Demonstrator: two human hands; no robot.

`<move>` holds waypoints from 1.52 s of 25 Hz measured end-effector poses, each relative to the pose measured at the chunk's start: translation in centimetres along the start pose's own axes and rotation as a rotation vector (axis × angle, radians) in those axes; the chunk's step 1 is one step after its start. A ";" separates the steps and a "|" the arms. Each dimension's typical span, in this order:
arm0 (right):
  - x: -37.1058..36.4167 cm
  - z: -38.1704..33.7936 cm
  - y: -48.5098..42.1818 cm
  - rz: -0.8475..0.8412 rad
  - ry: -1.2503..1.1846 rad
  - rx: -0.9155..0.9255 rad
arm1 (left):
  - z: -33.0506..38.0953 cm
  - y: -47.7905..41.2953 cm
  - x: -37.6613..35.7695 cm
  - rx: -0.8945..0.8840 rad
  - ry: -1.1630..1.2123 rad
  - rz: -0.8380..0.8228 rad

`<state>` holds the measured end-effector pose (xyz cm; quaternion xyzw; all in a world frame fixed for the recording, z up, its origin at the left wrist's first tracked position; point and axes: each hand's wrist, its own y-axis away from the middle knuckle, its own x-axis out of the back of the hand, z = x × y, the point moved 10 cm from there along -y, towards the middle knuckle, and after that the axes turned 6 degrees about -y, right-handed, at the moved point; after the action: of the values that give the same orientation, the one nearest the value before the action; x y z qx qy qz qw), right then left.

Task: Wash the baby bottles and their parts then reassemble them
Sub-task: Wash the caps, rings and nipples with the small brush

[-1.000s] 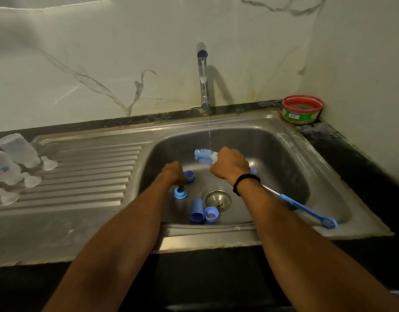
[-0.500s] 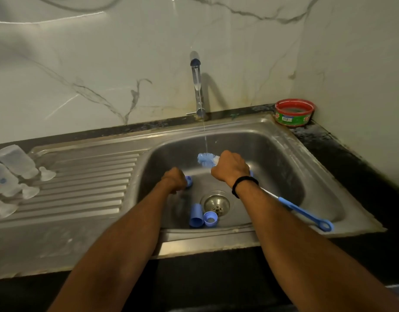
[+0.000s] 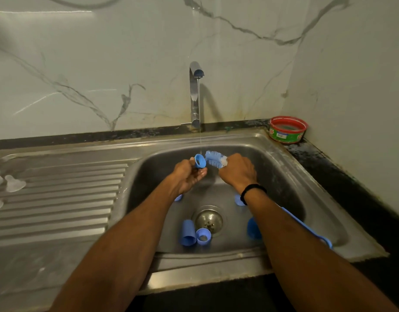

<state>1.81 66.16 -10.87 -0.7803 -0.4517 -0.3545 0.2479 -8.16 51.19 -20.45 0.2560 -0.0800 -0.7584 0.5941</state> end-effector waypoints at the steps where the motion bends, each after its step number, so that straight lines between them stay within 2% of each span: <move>1: 0.2 0.0 -0.2 0.012 0.016 0.003 | -0.1 -0.2 0.5 0.006 0.020 0.017; 4: 0.6 -1.4 -0.1 0.015 0.047 0.077 | 0.3 -0.6 2.2 -0.002 0.060 0.059; 7: -0.5 -3.9 0.8 -0.035 0.138 0.223 | 0.9 -0.4 1.9 -0.024 0.073 0.002; 11: -1.4 -3.5 0.7 -0.032 0.193 0.181 | 1.4 0.1 0.5 -0.092 0.088 -0.036; 14: -2.2 -2.7 0.2 -0.152 -0.108 0.085 | 2.4 0.3 -0.1 -0.163 0.091 -0.054; 16: -2.3 -2.1 0.6 -0.210 -0.209 0.030 | 2.3 0.3 -0.2 -0.154 0.072 -0.043; 17: -2.1 -1.7 0.4 -0.198 -0.202 0.018 | 2.0 0.4 -0.5 -0.140 0.051 -0.043; 20: 0.3 -2.0 0.1 0.015 0.152 0.089 | 1.5 0.9 -1.8 -0.085 0.028 -0.090; 21: 0.5 -2.0 0.0 0.040 0.155 0.094 | 1.5 1.1 -2.3 -0.071 0.033 -0.107; 25: -0.6 -2.1 -0.2 -0.045 -0.148 0.071 | 2.4 1.6 -2.7 -0.109 0.099 -0.113; 29: 0.2 -2.0 -0.4 -0.047 -0.381 0.003 | 3.8 2.0 -3.0 -0.143 0.149 -0.169; 34: -0.2 -2.3 -0.4 -0.012 -0.123 0.065 | 2.6 1.8 -3.4 -0.109 0.042 -0.076; 38: -0.2 -2.9 -0.5 0.011 -0.135 0.101 | 3.2 1.0 -2.2 -0.174 -0.026 0.015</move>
<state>0.38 64.27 -9.16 -0.7913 -0.4805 -0.2765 0.2578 -8.48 52.42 -16.59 0.1929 -0.0232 -0.7613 0.6186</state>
